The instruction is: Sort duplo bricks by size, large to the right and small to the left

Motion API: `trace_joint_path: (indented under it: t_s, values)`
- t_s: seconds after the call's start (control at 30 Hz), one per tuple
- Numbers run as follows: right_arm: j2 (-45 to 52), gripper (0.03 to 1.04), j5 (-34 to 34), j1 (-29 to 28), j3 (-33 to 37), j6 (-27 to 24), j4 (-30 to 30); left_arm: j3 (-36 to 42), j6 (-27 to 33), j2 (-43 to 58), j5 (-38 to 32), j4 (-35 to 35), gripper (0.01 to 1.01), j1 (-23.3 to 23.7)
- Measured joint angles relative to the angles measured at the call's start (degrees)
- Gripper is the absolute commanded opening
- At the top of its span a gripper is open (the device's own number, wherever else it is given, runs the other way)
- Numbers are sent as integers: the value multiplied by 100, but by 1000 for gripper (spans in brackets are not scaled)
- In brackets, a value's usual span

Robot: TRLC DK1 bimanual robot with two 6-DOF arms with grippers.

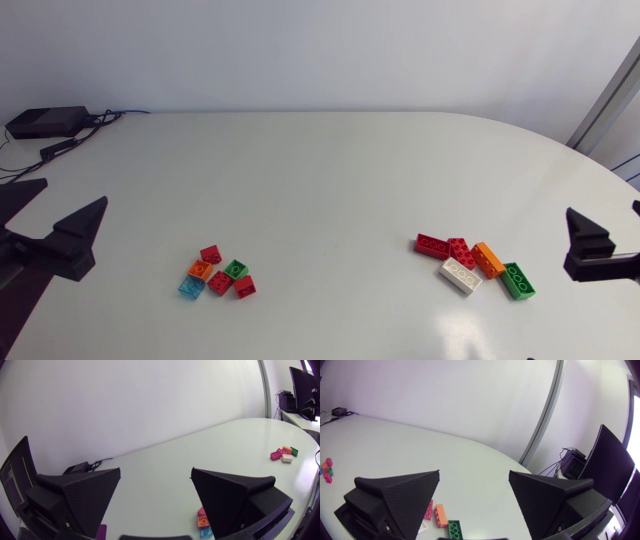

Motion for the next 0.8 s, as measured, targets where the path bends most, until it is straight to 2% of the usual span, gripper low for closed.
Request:
trace_joint_path:
  t_s: [0.8]
  values:
    - [-1207,998,780,1851,-2085,1617,1934,-2240,-1716,-1631,-1198,1631,985,-903]
